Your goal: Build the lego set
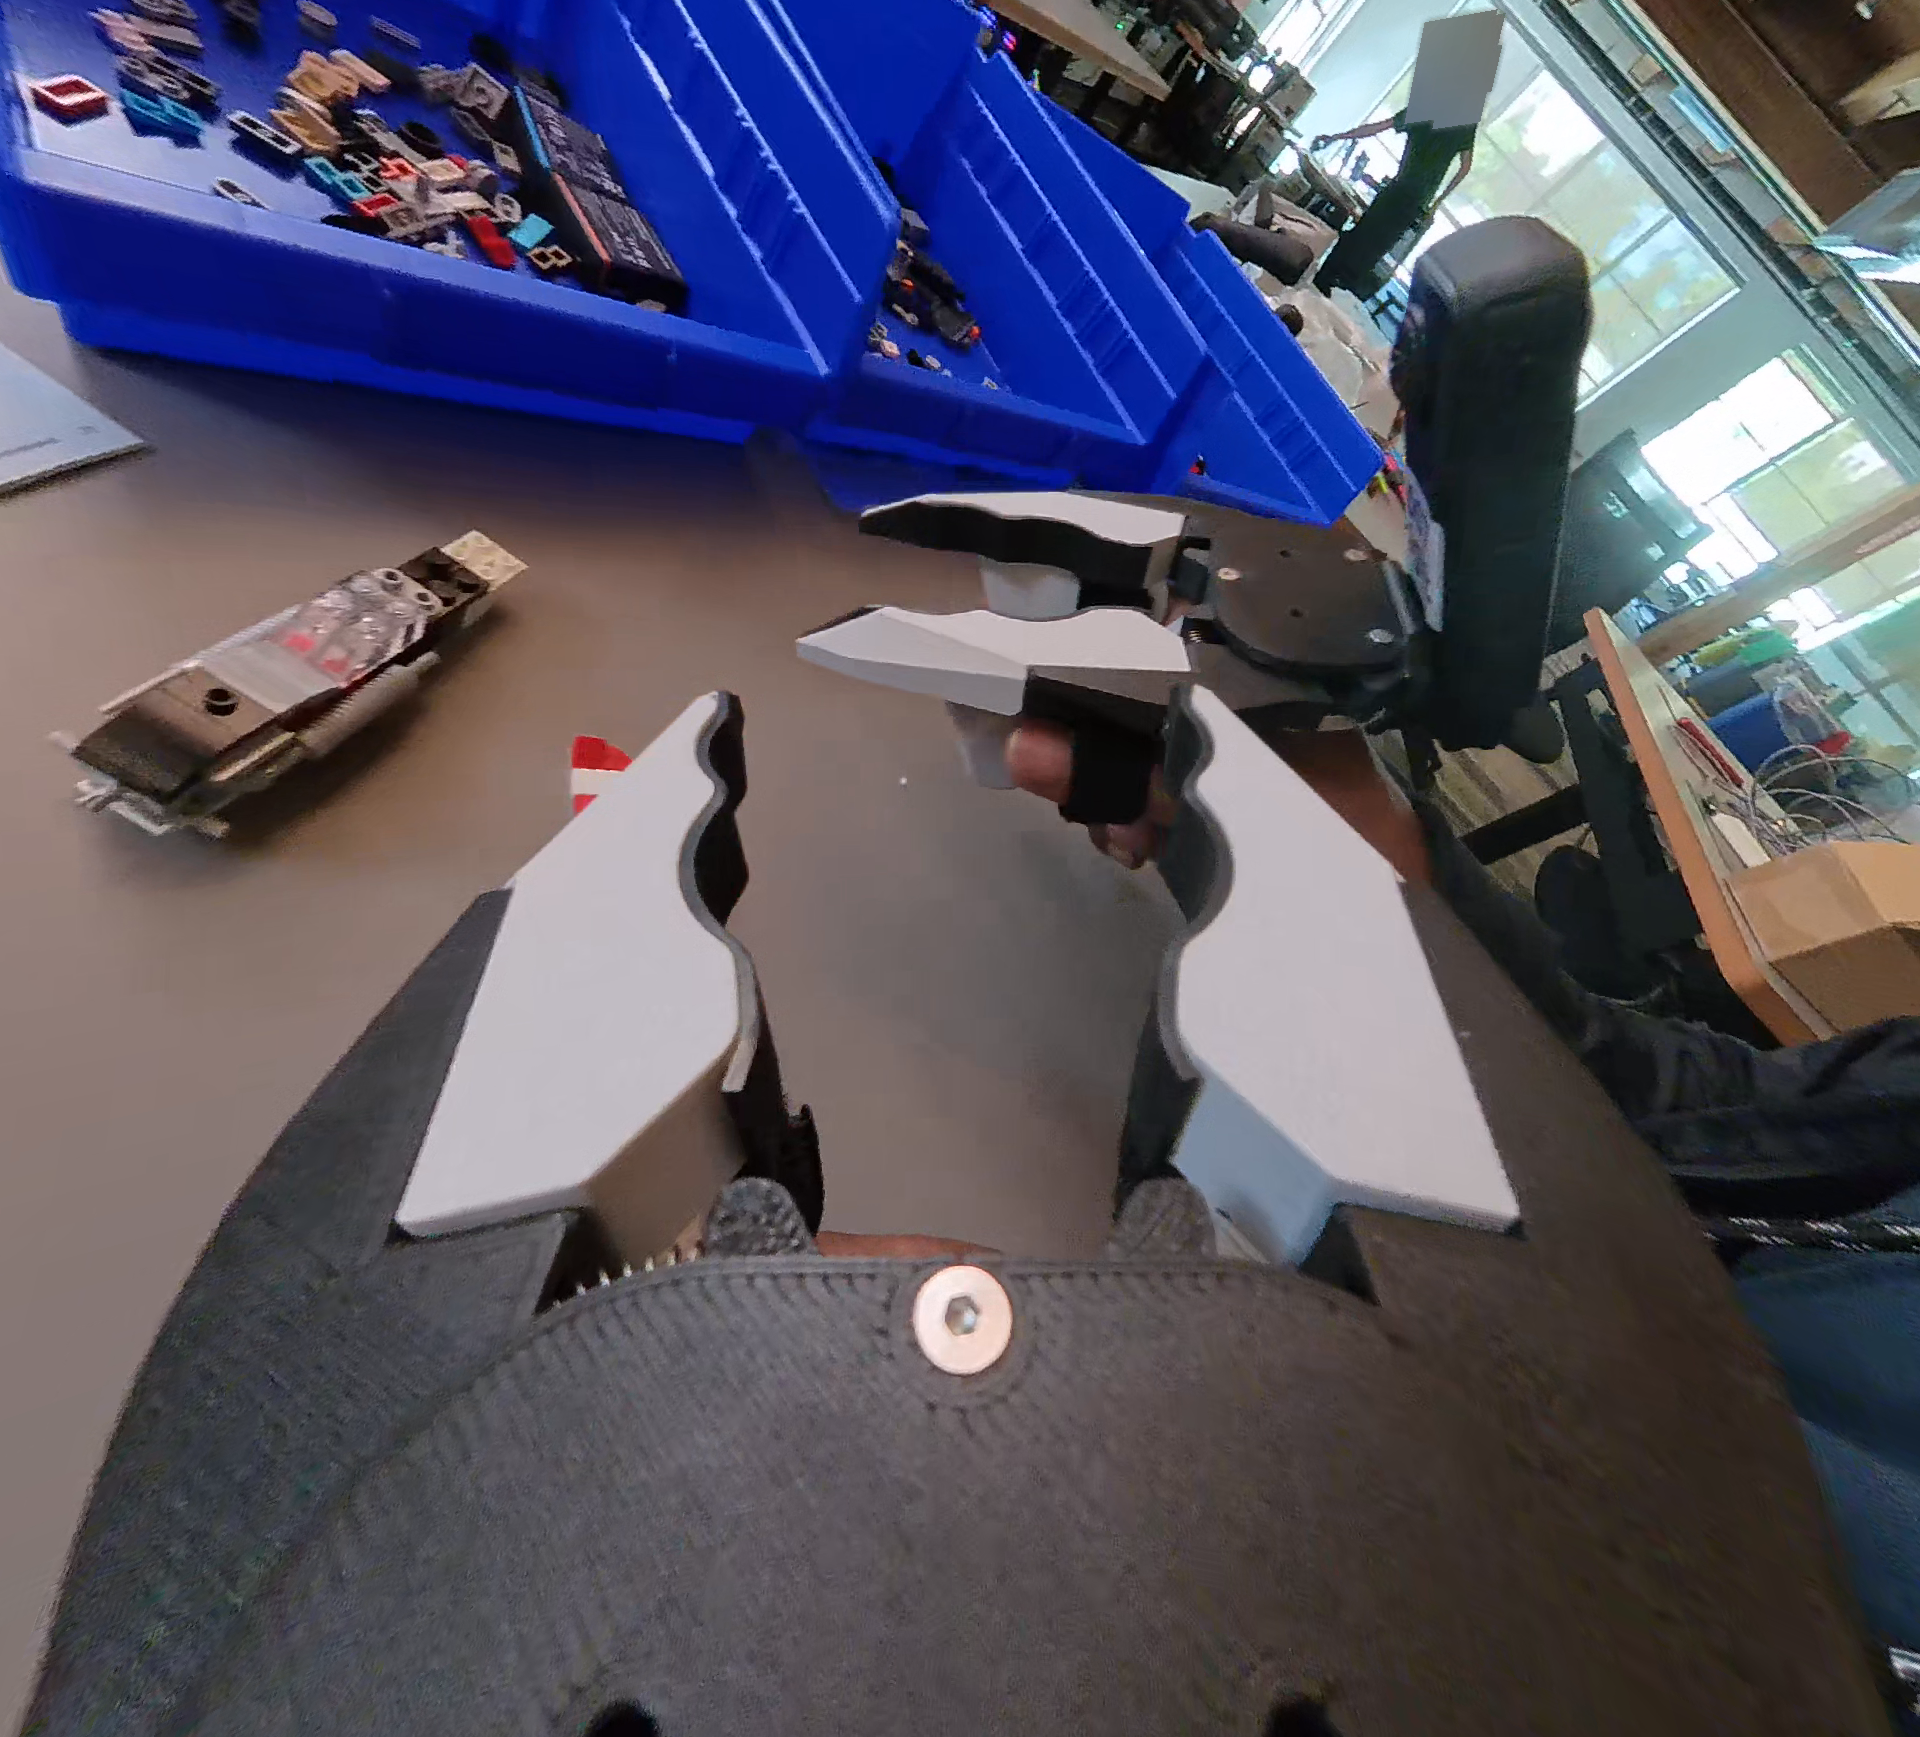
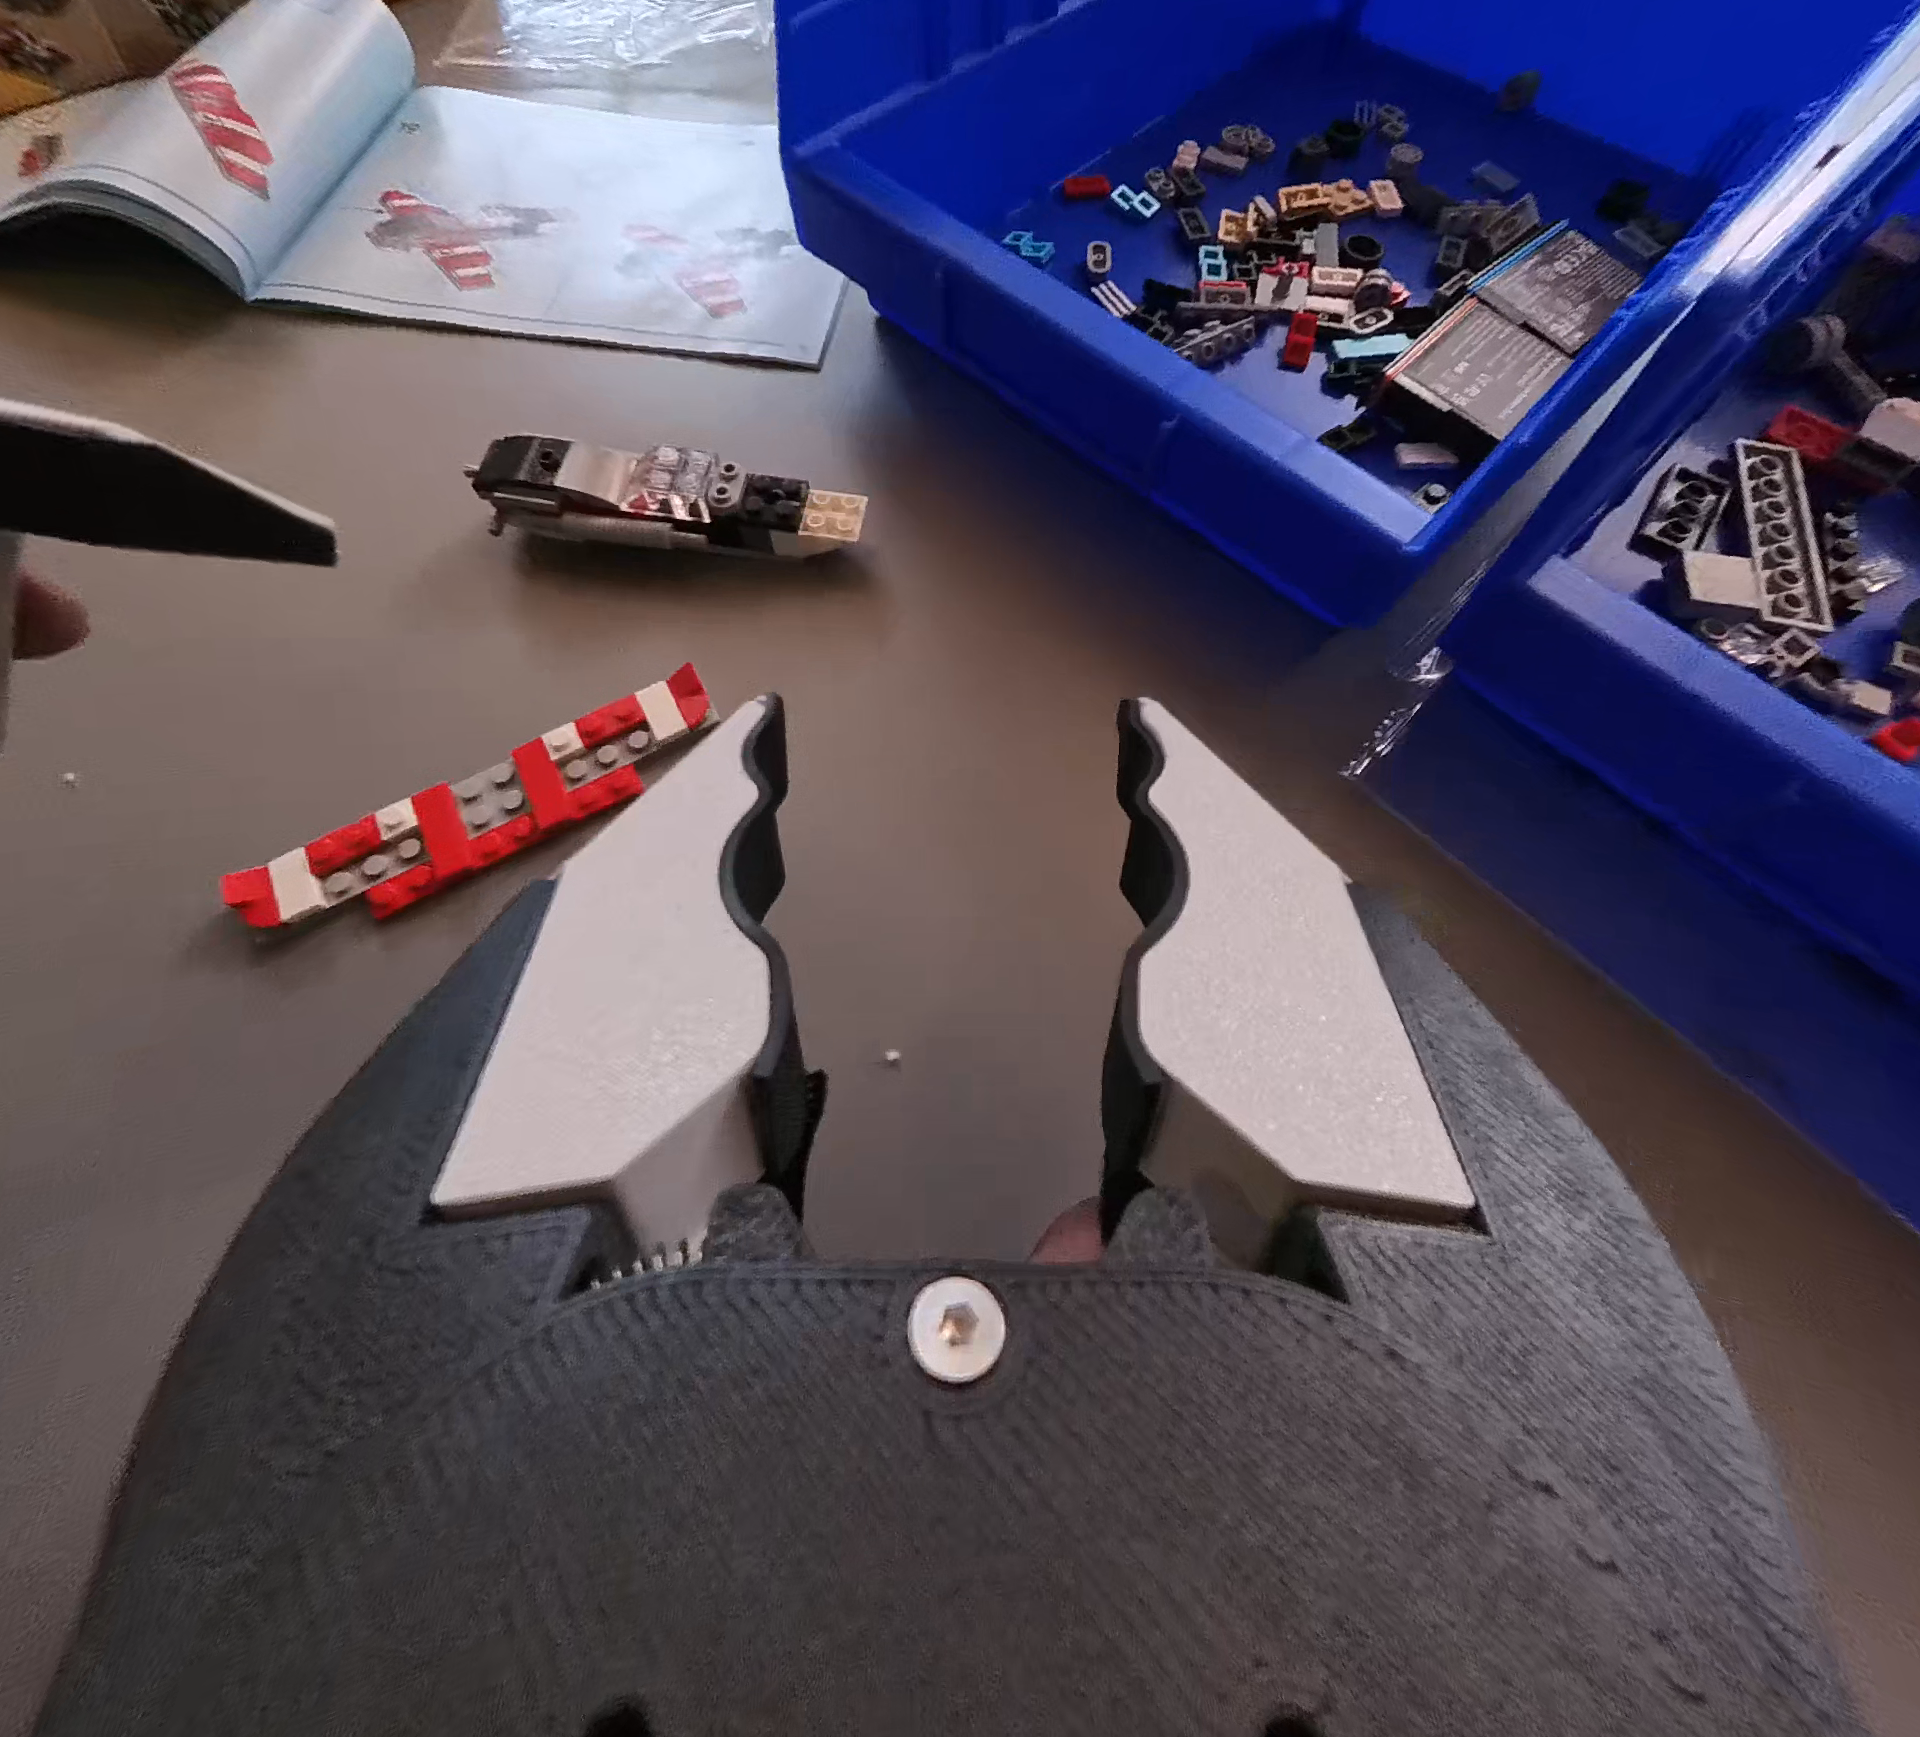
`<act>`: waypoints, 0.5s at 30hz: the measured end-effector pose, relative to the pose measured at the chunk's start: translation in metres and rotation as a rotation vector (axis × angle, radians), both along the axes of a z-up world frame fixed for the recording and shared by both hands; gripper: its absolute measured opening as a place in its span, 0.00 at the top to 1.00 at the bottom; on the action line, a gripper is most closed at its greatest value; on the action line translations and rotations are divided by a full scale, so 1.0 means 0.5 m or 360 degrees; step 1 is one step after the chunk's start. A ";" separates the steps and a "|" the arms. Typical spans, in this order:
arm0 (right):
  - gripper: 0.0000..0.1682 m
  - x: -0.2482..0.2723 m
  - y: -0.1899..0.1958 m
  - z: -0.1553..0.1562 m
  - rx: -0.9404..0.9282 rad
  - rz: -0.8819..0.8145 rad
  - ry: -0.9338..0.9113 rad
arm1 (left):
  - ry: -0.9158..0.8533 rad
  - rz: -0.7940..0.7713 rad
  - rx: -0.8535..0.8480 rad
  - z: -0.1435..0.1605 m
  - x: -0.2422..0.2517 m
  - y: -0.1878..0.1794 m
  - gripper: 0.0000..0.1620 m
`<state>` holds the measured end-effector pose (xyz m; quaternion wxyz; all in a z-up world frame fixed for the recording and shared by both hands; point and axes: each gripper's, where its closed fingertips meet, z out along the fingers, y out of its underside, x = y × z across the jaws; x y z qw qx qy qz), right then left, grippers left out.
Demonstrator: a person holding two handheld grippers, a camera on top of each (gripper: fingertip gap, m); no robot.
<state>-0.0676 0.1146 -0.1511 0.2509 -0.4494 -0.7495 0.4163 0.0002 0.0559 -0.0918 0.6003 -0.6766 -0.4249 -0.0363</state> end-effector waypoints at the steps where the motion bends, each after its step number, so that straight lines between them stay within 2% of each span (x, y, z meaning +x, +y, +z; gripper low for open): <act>1: 0.62 0.000 0.000 -0.002 0.0004 -0.0001 -0.0004 | -0.0002 -0.0015 0.0003 0.000 0.003 0.005 0.49; 9: 0.61 0.001 -0.002 -0.015 0.0026 0.0012 -0.0037 | -0.0074 -0.0120 0.0162 0.019 0.020 0.034 0.48; 15: 0.60 0.004 -0.025 -0.025 -0.0021 0.0066 -0.0082 | -0.0158 -0.0183 0.0446 0.060 0.031 0.047 0.45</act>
